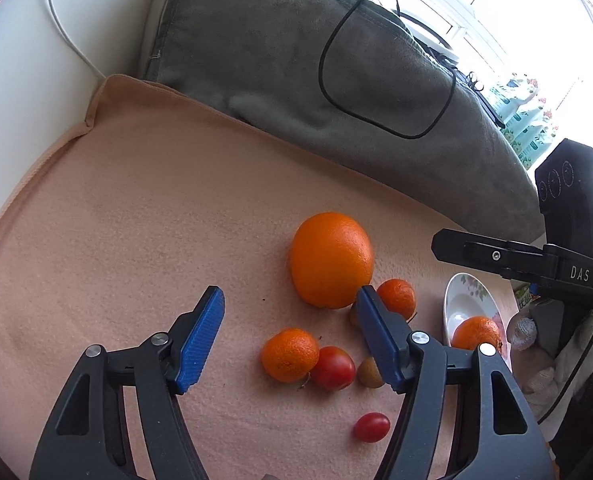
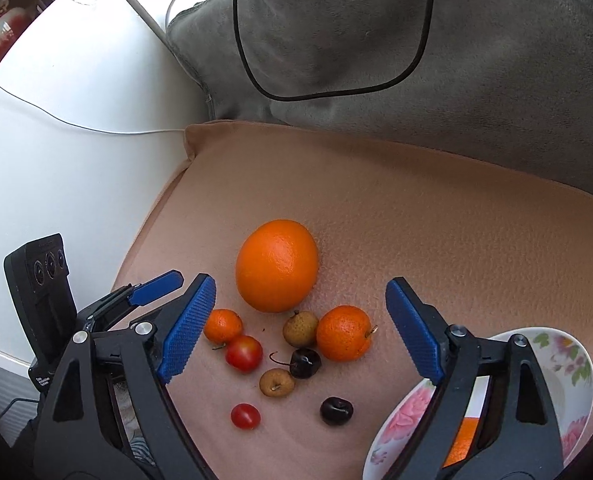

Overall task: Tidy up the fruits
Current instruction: 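Move the right tool to the smooth large orange, then close the right gripper around the smooth large orange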

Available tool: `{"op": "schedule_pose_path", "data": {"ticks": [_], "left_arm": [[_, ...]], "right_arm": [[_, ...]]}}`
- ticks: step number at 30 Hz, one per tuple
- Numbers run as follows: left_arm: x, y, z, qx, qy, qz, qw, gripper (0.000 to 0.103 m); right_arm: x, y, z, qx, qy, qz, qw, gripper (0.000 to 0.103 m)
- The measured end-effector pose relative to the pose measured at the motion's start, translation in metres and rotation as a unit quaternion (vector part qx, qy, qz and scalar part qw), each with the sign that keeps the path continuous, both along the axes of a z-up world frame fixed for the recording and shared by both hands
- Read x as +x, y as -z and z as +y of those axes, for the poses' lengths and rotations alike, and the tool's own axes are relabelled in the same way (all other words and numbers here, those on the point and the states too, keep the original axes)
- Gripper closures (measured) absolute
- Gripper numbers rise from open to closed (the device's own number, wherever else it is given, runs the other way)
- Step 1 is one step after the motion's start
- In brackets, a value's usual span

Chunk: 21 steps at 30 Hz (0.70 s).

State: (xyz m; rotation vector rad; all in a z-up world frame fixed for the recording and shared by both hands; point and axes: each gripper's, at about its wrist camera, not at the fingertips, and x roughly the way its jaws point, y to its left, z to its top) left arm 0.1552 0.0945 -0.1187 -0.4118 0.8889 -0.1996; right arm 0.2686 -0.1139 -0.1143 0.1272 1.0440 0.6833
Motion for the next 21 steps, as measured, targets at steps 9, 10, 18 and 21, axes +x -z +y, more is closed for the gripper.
{"op": "schedule_pose_path", "data": {"ticks": [9, 10, 18, 21], "left_arm": [[0.012, 0.009, -0.009, -0.012, 0.022, 0.009, 0.9997, 0.039], [0.014, 0.01, -0.01, -0.012, 0.024, 0.009, 0.9996, 0.039], [0.026, 0.017, -0.018, -0.009, 0.035, 0.022, 0.9991, 0.039], [0.033, 0.019, -0.024, 0.0, 0.042, 0.027, 0.9987, 0.039]], "right_arm": [[0.015, 0.016, 0.019, 0.011, -0.008, 0.041, 0.999, 0.02], [0.016, 0.017, 0.021, 0.01, -0.009, 0.042, 0.999, 0.02], [0.024, 0.027, 0.038, -0.003, -0.009, 0.054, 0.998, 0.02], [0.028, 0.032, 0.047, -0.009, -0.012, 0.058, 0.998, 0.02]]}}
